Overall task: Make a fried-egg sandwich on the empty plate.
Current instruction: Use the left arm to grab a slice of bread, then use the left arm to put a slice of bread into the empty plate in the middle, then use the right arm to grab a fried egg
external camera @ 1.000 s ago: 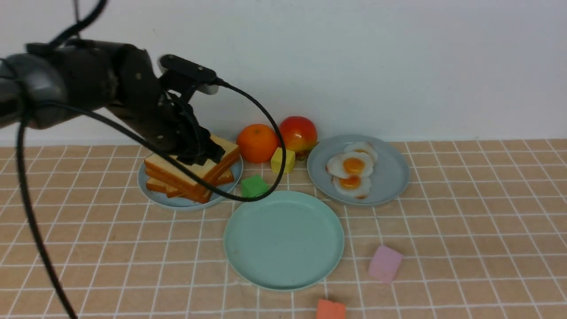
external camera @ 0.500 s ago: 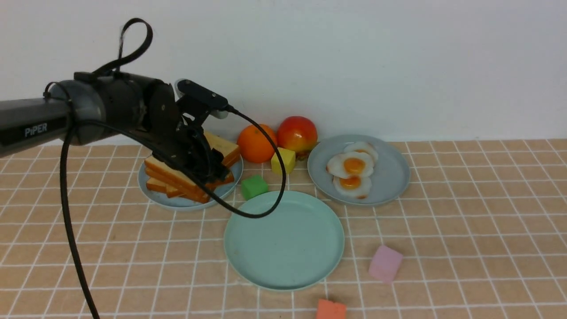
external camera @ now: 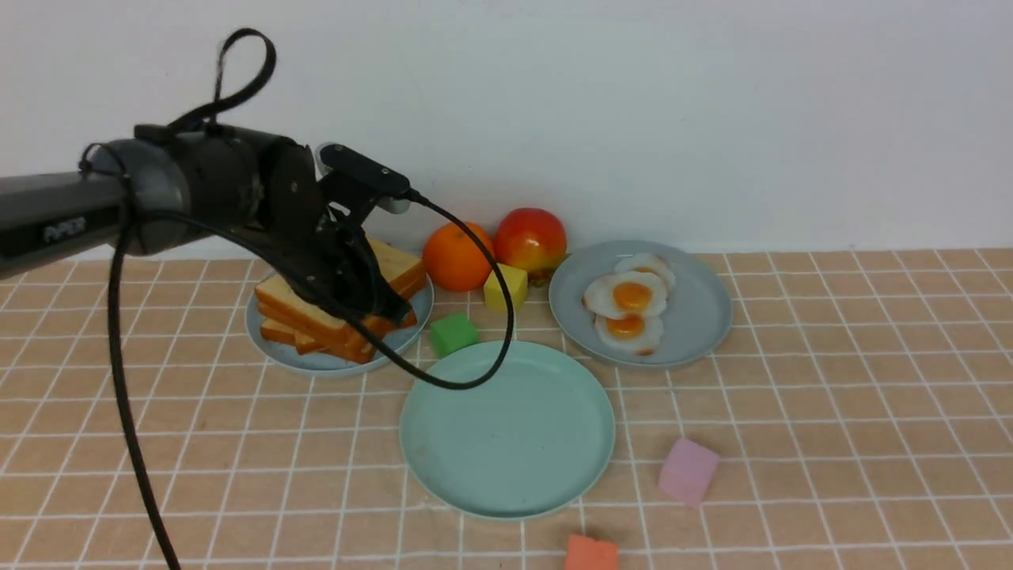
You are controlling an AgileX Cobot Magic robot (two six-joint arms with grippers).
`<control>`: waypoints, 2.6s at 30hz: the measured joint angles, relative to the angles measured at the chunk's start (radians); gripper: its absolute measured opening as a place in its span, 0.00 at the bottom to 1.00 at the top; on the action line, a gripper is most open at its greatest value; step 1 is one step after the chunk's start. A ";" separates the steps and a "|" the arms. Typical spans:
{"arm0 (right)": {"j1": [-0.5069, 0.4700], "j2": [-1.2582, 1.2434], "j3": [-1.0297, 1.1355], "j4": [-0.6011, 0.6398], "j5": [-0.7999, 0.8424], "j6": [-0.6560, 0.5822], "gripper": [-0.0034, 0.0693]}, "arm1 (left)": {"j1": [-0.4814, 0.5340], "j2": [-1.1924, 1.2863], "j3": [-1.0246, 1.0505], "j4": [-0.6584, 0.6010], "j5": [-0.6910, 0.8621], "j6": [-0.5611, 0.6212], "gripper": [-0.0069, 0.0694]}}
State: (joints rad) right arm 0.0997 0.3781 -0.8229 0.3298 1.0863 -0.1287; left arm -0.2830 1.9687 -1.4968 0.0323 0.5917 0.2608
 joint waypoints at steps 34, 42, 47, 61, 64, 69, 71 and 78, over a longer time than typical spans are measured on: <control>0.000 0.008 0.005 0.022 0.024 0.001 0.28 | -0.430 -0.093 0.203 0.116 -0.016 0.039 0.37; 0.000 0.157 0.008 0.066 -0.103 -0.004 0.56 | -0.474 -0.226 0.191 0.107 0.058 -0.142 0.75; 0.000 0.446 -0.010 0.159 -0.270 -0.090 0.51 | -0.506 -0.478 0.175 0.101 0.106 -0.311 0.52; 0.000 1.334 -0.407 0.443 -0.372 -0.258 0.47 | -0.497 -1.246 0.774 0.188 -0.166 -0.587 0.07; 0.000 1.490 -0.520 0.466 -0.363 -0.259 0.48 | -0.497 -1.311 0.851 0.237 -0.208 -0.645 0.07; 0.000 1.695 -0.683 0.521 -0.363 -0.234 0.54 | -0.497 -1.330 0.873 0.260 -0.235 -0.689 0.07; 0.000 1.766 -0.743 0.536 -0.363 -0.219 0.59 | -0.497 -1.330 0.873 0.260 -0.241 -0.693 0.07; 0.000 1.862 -0.843 0.550 -0.385 -0.177 0.69 | -0.497 -1.330 0.873 0.263 -0.238 -0.693 0.07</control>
State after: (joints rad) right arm 0.1000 2.2405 -1.6660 0.8801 0.7009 -0.3062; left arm -0.7795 0.6385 -0.6234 0.2950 0.3539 -0.4325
